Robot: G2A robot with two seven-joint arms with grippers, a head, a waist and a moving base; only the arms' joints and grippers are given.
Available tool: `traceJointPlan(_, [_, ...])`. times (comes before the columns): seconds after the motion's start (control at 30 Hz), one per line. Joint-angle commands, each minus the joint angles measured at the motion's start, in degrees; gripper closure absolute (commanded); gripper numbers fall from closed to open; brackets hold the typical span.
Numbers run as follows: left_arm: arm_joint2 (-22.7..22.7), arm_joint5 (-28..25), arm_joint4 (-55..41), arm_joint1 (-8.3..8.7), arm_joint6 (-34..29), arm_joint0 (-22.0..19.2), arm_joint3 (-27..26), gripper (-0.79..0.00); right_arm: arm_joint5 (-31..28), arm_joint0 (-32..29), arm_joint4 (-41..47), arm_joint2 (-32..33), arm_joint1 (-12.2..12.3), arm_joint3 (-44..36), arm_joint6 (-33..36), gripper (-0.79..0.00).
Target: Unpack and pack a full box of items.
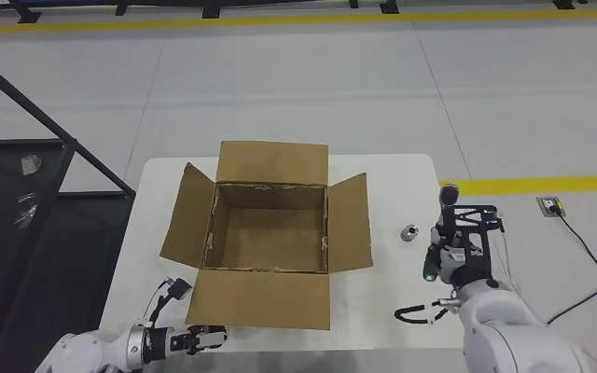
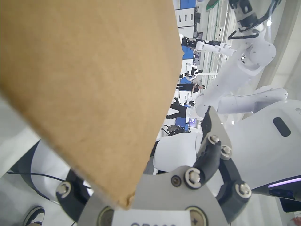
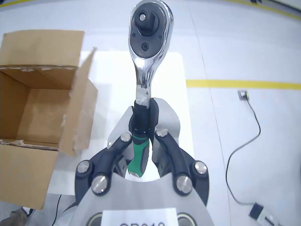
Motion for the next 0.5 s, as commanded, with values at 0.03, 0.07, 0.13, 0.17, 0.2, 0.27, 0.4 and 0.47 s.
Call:
traceJointPlan(0.03, [0.01, -0.14, 0.47, 0.01, 0.42, 0.2, -0.07, -0.785, -0.19, 2.87, 1.91, 5.33, 0.36, 9.54, 3.14, 0.0])
traceJointPlan(0.07, [-0.01, -0.2, 0.63, 0.01, 0.58, 0.32, -0.1, -0.785, -1.1, 3.87, 3.96, 6.73, 0.49, 12.71, 2.82, 0.0])
traceJointPlan(0.13, [-0.08, -0.08, 0.92, 0.04, 0.85, 0.57, -0.11, -0.785, -3.69, 5.45, 6.55, 9.12, 0.88, 19.02, 1.93, 0.0])
traceJointPlan(0.17, [-0.13, -0.02, 0.94, 0.04, 1.08, 0.68, -0.15, -0.785, -5.2, 6.16, 7.83, 9.84, 1.06, 21.89, 1.14, 0.0])
traceJointPlan(0.2, [-0.14, 0.03, 1.08, 0.05, 1.24, 0.79, -0.21, -0.785, -6.01, 6.79, 8.69, 10.42, 1.21, 24.6, 0.22, 0.0])
traceJointPlan(0.27, [-0.05, 0.21, 1.32, 0.04, 1.56, 0.97, -0.44, -0.785, -7.32, 8.07, 10.47, 11.07, 1.46, 29.32, -2.13, 0.0])
traceJointPlan(0.4, [0.15, 0.62, 2.6, 0.05, 2.2, 1.29, -1.28, -0.785, -8.62, 10.96, 12.85, 12.51, 1.99, 37.84, -7.39, 0.0])
traceJointPlan(0.47, [0.08, 0.81, 3.79, 0.07, 3.08, 1.65, -1.87, -0.785, -9.79, 12.84, 14.15, 13.14, 2.32, 42.31, -9.44, 0.0])
